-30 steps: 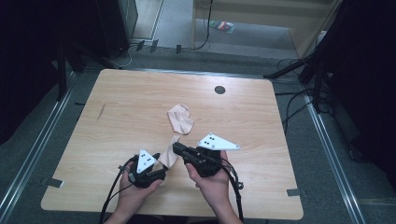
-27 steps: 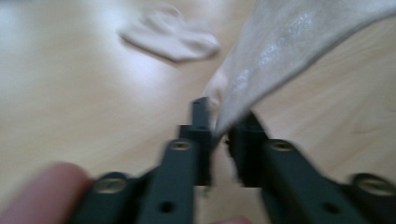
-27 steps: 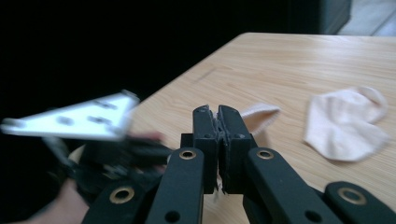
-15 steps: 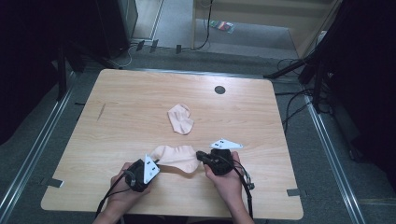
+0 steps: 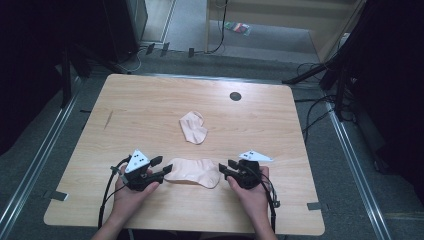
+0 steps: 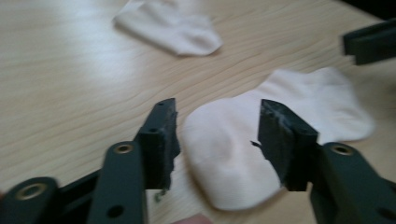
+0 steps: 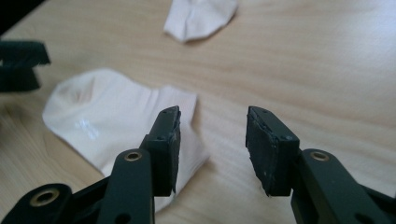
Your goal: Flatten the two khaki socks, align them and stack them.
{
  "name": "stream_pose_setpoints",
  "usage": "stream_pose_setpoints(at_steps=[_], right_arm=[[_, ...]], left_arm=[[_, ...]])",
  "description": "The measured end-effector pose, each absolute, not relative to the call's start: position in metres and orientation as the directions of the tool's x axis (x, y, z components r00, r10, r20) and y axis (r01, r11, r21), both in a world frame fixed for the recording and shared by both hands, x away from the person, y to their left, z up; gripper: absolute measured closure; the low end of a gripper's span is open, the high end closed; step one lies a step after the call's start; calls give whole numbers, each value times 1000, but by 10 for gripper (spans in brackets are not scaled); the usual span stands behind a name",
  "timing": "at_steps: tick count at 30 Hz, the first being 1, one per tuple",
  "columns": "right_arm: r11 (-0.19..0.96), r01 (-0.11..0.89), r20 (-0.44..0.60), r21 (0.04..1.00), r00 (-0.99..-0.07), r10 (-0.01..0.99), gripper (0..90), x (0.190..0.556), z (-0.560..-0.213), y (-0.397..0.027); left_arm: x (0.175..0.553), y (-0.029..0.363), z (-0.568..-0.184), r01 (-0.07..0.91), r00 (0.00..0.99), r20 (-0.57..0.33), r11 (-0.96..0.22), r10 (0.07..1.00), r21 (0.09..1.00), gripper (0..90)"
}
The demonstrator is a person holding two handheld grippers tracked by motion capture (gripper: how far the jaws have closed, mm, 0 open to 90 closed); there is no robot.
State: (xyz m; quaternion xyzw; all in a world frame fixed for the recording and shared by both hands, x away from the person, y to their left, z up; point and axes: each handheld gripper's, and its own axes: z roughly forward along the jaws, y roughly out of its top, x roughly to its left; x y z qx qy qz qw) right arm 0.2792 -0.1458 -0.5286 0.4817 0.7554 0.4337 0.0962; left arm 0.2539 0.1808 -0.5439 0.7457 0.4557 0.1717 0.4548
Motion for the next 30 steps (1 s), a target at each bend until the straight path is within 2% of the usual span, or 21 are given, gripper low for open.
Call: stream_pose_setpoints(at_steps=[3, 5, 8, 9, 16, 22, 23, 24, 25, 26, 27, 30], right_arm=[[210, 654, 238, 727, -527, 816, 566, 279, -536, -136], [226, 656, 228, 720, -531, 816, 616, 279, -539, -132], [262, 661, 207, 703, -542, 815, 821, 277, -543, -126], [269, 655, 201, 706, -550, 811, 854, 276, -544, -126], [268, 649, 208, 712, -559, 803, 885, 268, -527, -135], [281, 662, 218, 695, -566, 795, 870, 266, -530, -144], [277, 655, 225, 703, -574, 787, 790, 267, -531, -143], [273, 646, 226, 713, -581, 782, 630, 268, -531, -143], [268, 641, 227, 719, -581, 781, 511, 268, -531, -142], [263, 635, 226, 726, -582, 781, 470, 269, -529, -143], [246, 628, 230, 738, -577, 783, 450, 269, -527, -144], [191, 607, 240, 771, -556, 796, 435, 272, -521, -146]], left_arm=[[258, 175, -550, 570, 506, -155, -194, 849, 798, 639], [259, 174, -551, 584, 498, -141, -210, 856, 784, 685], [259, 173, -550, 592, 503, -142, -220, 852, 776, 850], [258, 173, -550, 588, 510, -137, -228, 849, 776, 880], [242, 186, -539, 547, 553, -97, -273, 827, 792, 900], [237, 181, -544, 560, 615, -166, -278, 771, 781, 887], [236, 180, -545, 550, 612, -159, -273, 775, 789, 804], [237, 179, -545, 549, 603, -161, -260, 781, 794, 658], [238, 179, -544, 550, 590, -168, -241, 790, 799, 534], [239, 182, -542, 545, 568, -175, -208, 804, 812, 415], [241, 185, -541, 538, 554, -182, -183, 812, 823, 332], [246, 196, -539, 529, 512, -195, -128, 837, 839, 192]])
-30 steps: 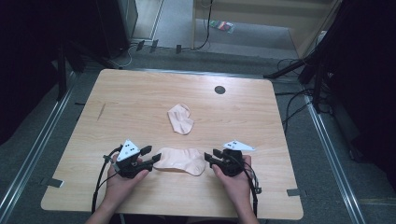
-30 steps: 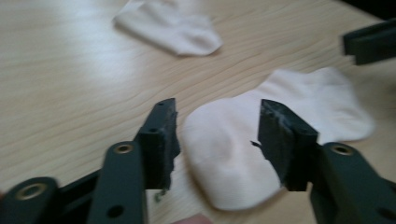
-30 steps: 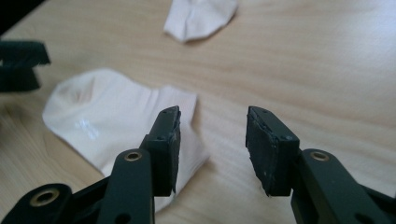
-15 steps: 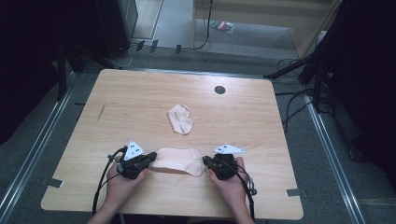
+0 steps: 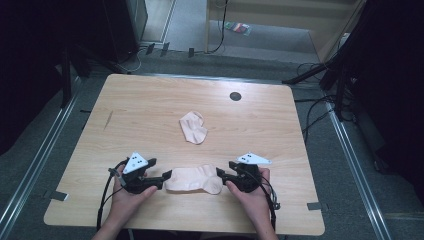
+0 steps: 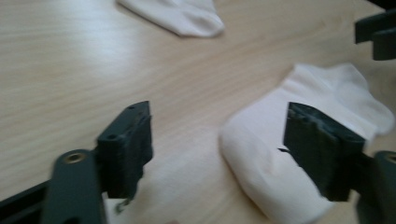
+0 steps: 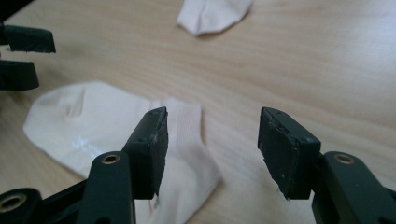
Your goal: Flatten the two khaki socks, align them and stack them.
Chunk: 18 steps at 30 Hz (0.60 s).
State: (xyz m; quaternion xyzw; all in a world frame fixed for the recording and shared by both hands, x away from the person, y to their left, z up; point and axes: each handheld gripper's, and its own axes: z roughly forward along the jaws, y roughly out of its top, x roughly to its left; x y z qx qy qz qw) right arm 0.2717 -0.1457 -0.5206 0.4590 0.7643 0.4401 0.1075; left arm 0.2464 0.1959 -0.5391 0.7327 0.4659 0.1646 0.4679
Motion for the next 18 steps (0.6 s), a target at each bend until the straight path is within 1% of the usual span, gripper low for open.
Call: stream_pose_setpoints(at_steps=[3, 9, 15, 18], right_arm=[[188, 588, 221, 786, -553, 803, 437, 276, -516, -140], [209, 552, 181, 807, -568, 803, 500, 293, -508, -119], [216, 544, 160, 811, -561, 812, 550, 322, -502, -100], [222, 548, 151, 806, -554, 819, 559, 341, -503, -90]], left_arm=[[253, 210, -538, 505, 486, -188, -99, 854, 857, 139], [259, 226, -544, 499, 434, -210, -40, 876, 866, 138], [260, 222, -547, 500, 434, -198, -53, 879, 864, 138], [261, 222, -548, 508, 433, -206, -48, 878, 860, 140]])
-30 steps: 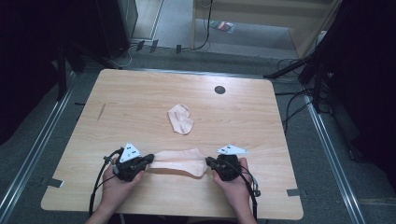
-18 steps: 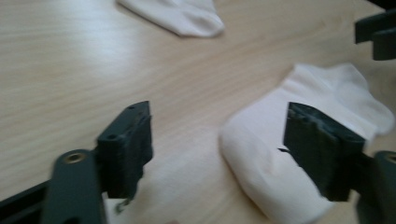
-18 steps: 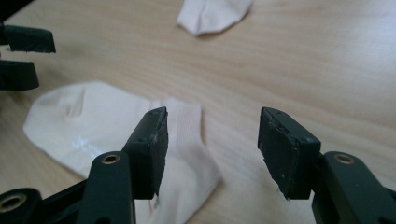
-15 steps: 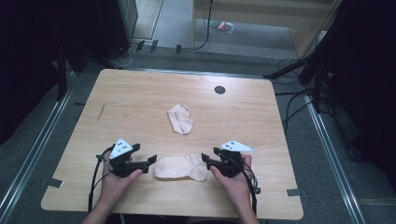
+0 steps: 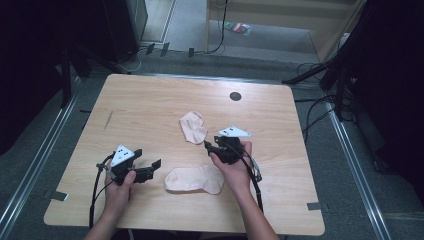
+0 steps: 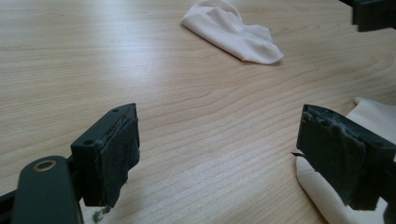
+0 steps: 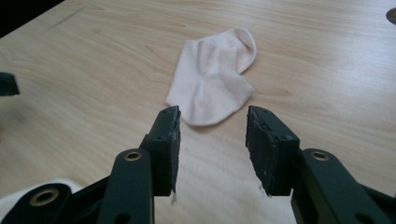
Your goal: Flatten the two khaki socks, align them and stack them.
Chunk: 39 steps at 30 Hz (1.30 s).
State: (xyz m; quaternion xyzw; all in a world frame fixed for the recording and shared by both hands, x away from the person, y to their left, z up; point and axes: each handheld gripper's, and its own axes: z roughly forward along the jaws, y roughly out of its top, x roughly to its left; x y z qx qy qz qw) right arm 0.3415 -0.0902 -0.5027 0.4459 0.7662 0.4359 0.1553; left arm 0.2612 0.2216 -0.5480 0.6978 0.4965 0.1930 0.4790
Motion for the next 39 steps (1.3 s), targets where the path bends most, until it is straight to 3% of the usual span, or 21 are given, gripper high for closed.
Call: stream_pose_setpoints(at_steps=[8, 15, 24, 26, 29, 32, 39], right_arm=[[275, 556, 119, 784, -570, 813, 540, 378, -514, -65], [276, 597, 122, 753, -539, 834, 427, 408, -527, -46], [338, 616, 77, 712, -546, 834, 395, 423, -538, -17], [355, 597, 34, 720, -541, 841, 468, 422, -539, -14], [357, 597, 9, 718, -521, 853, 731, 421, -539, -15], [358, 605, 12, 711, -519, 854, 885, 419, -534, -17], [323, 589, 70, 741, -546, 835, 900, 393, -515, -19]], left_arm=[[261, 222, -549, 509, 424, -214, -36, 880, 860, 141], [261, 222, -549, 509, 428, -212, -40, 879, 860, 141], [262, 222, -549, 509, 427, -216, -36, 878, 860, 142], [262, 223, -549, 510, 427, -219, -34, 878, 859, 142], [262, 223, -549, 512, 425, -222, -31, 878, 858, 142], [262, 223, -549, 512, 424, -222, -30, 878, 859, 143], [262, 223, -549, 513, 423, -223, -29, 878, 858, 143]])
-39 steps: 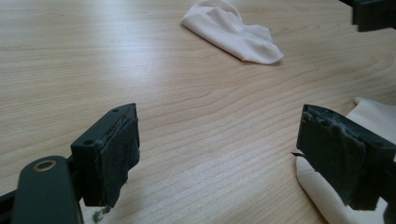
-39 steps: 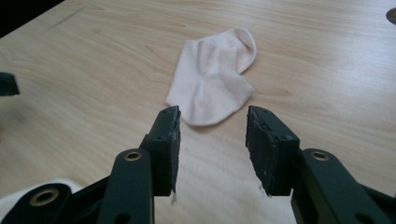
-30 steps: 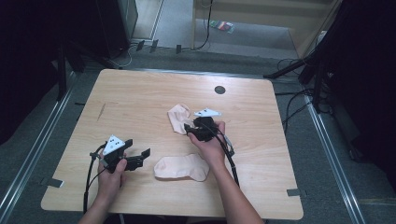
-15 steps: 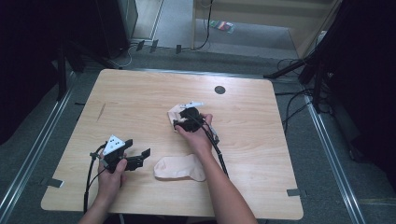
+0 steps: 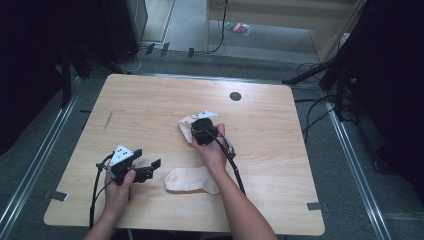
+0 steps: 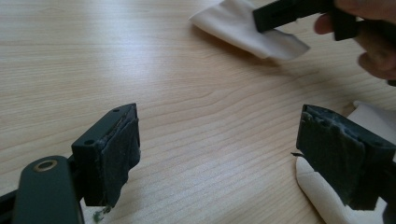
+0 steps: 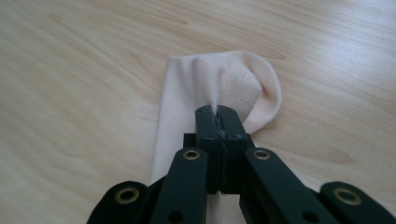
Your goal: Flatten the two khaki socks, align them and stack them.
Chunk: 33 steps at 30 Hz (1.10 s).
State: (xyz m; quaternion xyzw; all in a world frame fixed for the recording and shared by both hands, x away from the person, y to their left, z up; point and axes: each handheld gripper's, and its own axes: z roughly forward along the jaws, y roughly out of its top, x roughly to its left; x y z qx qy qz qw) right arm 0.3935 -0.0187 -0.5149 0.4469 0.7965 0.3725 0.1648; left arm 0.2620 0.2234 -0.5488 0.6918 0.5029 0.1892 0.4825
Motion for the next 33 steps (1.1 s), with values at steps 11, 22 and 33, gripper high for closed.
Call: stream_pose_setpoints(at_steps=[11, 22, 33], right_arm=[[385, 599, 51, 702, -582, 812, 830, 349, -518, -16], [302, 608, 154, 734, -582, 798, 793, 364, -509, -44], [427, 606, 59, 671, -617, 785, 617, 359, -531, -43]], left_arm=[[262, 223, -549, 511, 422, -221, -29, 879, 859, 143], [262, 223, -549, 512, 422, -225, -26, 878, 859, 143], [263, 223, -549, 512, 421, -228, -22, 878, 859, 143]])
